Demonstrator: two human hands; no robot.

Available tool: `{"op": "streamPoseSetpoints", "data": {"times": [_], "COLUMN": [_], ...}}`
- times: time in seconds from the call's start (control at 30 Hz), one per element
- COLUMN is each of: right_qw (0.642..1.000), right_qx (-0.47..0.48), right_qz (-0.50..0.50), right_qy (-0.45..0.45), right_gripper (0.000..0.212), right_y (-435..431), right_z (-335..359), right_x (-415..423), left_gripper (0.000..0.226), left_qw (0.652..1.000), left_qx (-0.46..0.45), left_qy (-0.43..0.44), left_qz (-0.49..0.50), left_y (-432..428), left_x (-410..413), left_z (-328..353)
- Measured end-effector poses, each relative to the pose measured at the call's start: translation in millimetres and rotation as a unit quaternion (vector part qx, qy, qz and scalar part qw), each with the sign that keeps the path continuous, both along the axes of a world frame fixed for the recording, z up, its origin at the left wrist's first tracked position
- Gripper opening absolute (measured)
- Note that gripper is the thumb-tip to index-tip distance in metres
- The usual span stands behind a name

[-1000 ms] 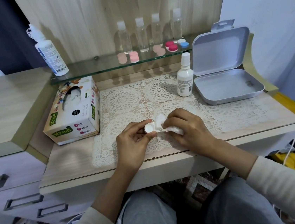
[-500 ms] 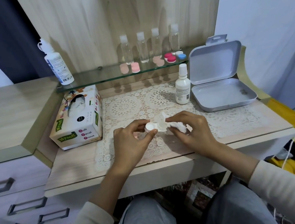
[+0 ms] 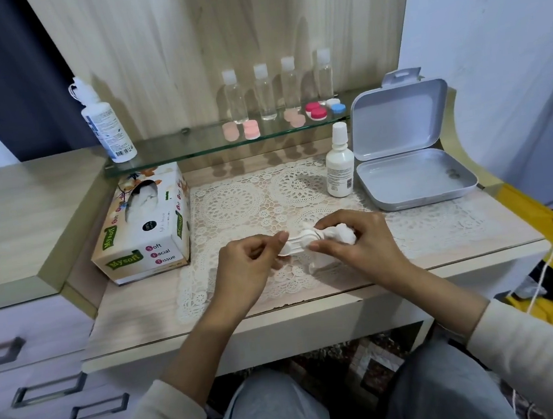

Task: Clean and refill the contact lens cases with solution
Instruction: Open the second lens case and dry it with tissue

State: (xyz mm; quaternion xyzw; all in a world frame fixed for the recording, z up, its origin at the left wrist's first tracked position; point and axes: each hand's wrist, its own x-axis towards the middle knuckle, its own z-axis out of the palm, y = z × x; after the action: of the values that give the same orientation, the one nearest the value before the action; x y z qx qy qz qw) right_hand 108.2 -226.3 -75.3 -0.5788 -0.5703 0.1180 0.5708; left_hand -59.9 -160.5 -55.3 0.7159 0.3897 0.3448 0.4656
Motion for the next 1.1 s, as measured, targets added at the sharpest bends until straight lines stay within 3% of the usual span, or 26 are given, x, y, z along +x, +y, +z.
{"op": "streamPoseSetpoints", "data": {"times": [0.07,0.17,0.3,0.4,0.5,0.67,0.83,0.97,1.1], "right_qw": [1.000,0.999,1.000,0.996,0.985,0.971,0.978,0.982,0.983], "right_qx": [-0.007,-0.021,-0.008,0.026,0.046,0.058,0.063,0.067,0.061], "right_qz": [0.008,0.025,0.021,0.034,0.042,0.031,0.046,0.075,0.083], "right_qy": [0.009,0.000,-0.011,-0.076,-0.164,-0.231,-0.193,-0.162,-0.154], "right_gripper": [0.020,0.019,0.026,0.040,0.038,0.035,0.035,0.035,0.034], "right_y": [-0.4,0.1,-0.2,-0.2,1.6,4.0,3.0,0.8,0.7], "right_z": [0.2,-0.2,3.3,7.7,7.0,3.6,2.9,5.7,5.8], "right_x": [-0.8,-2.2,-4.3,-3.8,0.0,2.8,2.2,-1.1,-4.4], "left_gripper": [0.047,0.041,0.040,0.050,0.050,0.039,0.036,0.039,0.028], "left_qw": [1.000,0.990,0.986,0.984,0.985,0.984,0.988,0.980,0.980], "left_qx": [-0.010,-0.097,-0.091,-0.096,-0.093,-0.096,-0.086,-0.117,-0.130], "left_qy": [-0.020,-0.068,-0.096,-0.118,-0.113,-0.103,-0.102,-0.079,-0.080], "left_qz": [-0.002,-0.076,-0.100,-0.089,-0.096,-0.108,-0.078,-0.142,-0.130], "left_y": [1.3,3.0,2.1,2.9,4.4,4.6,9.4,22.5,22.5], "left_x": [-0.5,0.4,3.6,5.2,4.9,6.1,2.1,0.0,7.4], "left_z": [0.3,4.9,10.8,11.9,10.1,4.4,8.4,11.5,13.1]}}
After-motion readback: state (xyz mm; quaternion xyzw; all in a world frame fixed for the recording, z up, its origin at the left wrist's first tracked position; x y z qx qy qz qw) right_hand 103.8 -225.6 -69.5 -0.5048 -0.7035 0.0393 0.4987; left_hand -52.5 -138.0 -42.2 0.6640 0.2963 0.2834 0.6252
